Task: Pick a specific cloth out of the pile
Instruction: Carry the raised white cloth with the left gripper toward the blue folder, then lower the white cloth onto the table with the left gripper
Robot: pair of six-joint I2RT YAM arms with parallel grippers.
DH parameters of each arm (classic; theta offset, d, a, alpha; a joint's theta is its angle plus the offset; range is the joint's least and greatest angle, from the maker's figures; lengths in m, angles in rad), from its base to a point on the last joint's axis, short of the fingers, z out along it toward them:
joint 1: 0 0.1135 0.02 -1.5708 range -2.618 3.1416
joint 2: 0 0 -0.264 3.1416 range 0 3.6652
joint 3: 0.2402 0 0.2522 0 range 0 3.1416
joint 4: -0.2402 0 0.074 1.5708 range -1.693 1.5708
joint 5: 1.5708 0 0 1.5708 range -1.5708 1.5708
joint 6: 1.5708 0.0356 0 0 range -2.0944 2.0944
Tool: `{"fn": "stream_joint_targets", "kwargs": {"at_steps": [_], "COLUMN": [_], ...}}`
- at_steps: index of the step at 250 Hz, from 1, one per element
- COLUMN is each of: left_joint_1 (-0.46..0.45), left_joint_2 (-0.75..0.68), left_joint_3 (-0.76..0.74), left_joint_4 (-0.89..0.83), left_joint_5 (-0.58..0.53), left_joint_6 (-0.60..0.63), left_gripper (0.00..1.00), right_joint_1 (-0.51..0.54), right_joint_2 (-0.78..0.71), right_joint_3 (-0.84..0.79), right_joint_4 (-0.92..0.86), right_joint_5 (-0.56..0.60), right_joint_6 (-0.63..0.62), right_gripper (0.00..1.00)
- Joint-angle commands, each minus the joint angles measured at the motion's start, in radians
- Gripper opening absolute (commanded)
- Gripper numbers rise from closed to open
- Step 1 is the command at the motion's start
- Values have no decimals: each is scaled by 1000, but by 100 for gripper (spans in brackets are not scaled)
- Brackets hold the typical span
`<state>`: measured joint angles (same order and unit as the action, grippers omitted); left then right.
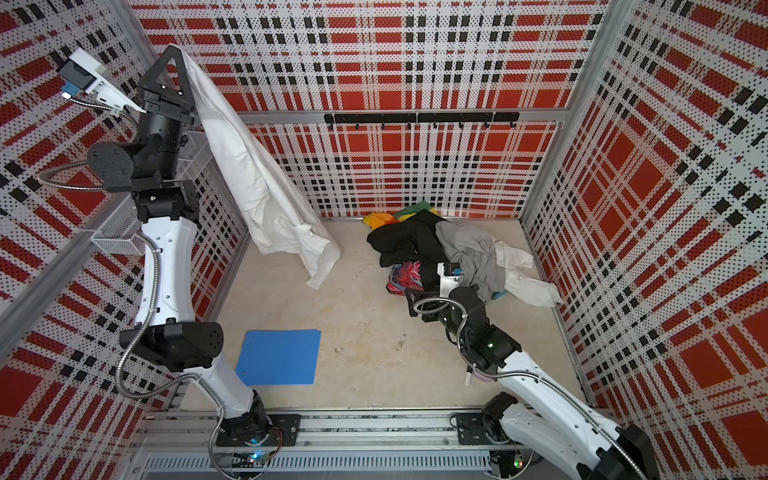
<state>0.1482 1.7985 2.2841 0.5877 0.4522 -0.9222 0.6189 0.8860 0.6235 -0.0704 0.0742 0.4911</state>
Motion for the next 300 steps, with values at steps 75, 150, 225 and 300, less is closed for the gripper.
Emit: {"fn": "stream_joint_targets", "kwargs": {"at_steps": [75,150,225,300], "left_joint_1": [-14,-43,-61,-67], "left_joint_2": [-79,-190,-235,-332], "left_joint_3": [-154,-536,-704,-821], "left_joint_4": [50,150,156,83], "left_joint_5": [29,60,84,86], "left_joint_6": [21,54,97,191], "left_gripper": [0,0,0,0], "right_joint_1": [4,5,7,5], "right_joint_2": [0,-7,11,11], "right_joint_3": [21,25,54,42], "right_joint_4": [25,19,8,9], "right_joint_5": [7,-7,-11,5], "right_joint_6": [6,-1,-13,-9], "right_gripper": [100,100,100,100]}}
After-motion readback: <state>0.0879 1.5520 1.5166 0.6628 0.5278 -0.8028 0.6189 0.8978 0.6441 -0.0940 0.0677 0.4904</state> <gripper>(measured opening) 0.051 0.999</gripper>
